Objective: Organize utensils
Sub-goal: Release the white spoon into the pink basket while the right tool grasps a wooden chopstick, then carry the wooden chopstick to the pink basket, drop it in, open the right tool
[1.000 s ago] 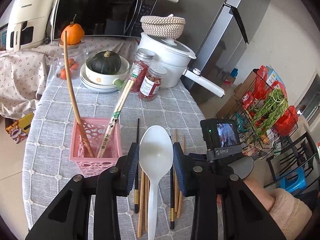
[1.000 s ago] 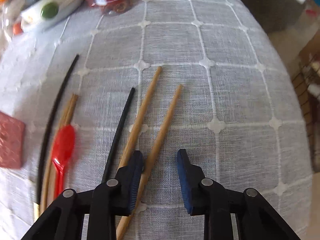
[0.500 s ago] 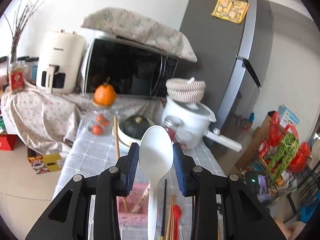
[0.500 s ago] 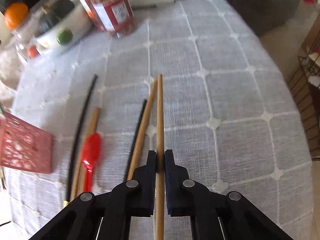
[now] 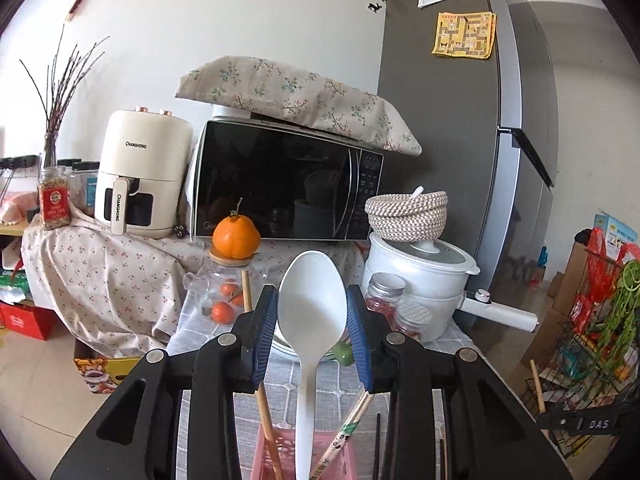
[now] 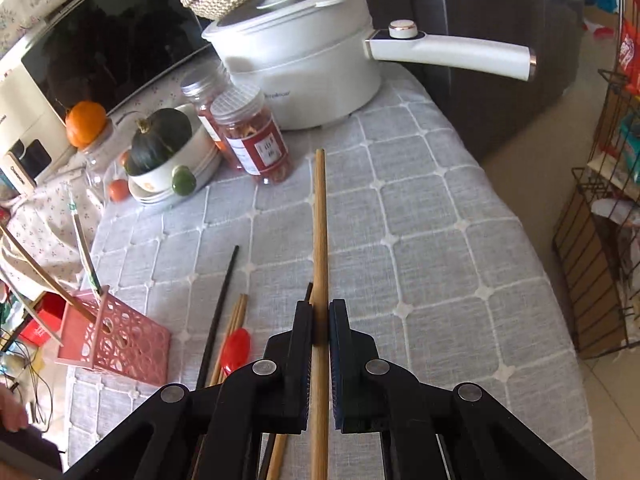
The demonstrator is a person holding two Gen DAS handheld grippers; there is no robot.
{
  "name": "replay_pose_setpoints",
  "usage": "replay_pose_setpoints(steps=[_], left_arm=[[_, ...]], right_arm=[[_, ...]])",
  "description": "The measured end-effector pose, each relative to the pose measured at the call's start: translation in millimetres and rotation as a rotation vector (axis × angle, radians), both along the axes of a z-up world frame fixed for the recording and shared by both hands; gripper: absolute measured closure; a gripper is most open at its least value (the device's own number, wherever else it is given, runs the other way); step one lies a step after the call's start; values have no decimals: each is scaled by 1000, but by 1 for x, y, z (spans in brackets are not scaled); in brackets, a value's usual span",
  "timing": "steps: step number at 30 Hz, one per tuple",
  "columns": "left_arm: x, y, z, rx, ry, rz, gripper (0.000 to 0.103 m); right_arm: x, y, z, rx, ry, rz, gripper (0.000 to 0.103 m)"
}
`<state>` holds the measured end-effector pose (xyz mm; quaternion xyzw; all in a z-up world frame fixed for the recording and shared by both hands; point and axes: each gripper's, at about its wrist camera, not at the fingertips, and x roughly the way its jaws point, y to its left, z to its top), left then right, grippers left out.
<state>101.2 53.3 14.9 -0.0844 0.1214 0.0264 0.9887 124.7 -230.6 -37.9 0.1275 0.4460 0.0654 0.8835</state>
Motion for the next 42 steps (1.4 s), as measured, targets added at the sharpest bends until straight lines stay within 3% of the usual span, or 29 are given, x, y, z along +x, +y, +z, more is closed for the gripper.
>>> replay_pose_setpoints(steps=[14,19,24,28,30,34,42], left_arm=[[10,-4,-32,30,98,22,66],[6,-2,-34,8,197,26,64],[-5,6,-23,-31,275,32,41],[-19,7,-13,-36,335,38,33],[-25,7,-11,-29,390,45,23],[-35,13,-13,-21,496,59,19],[-45,37,-31,-57,610,5,15]], right_arm=[[-7,2,15,3,-58,29,98],[-13,3,21,7,-80,35,98],[-16,3,27,20,-102,29,98],[-19,5,32,45,-123,29,98],[-20,7,33,58,-132,33,98],[-22,17,34,89,-144,46,98],[-23,50,40,208,-195,52,98]])
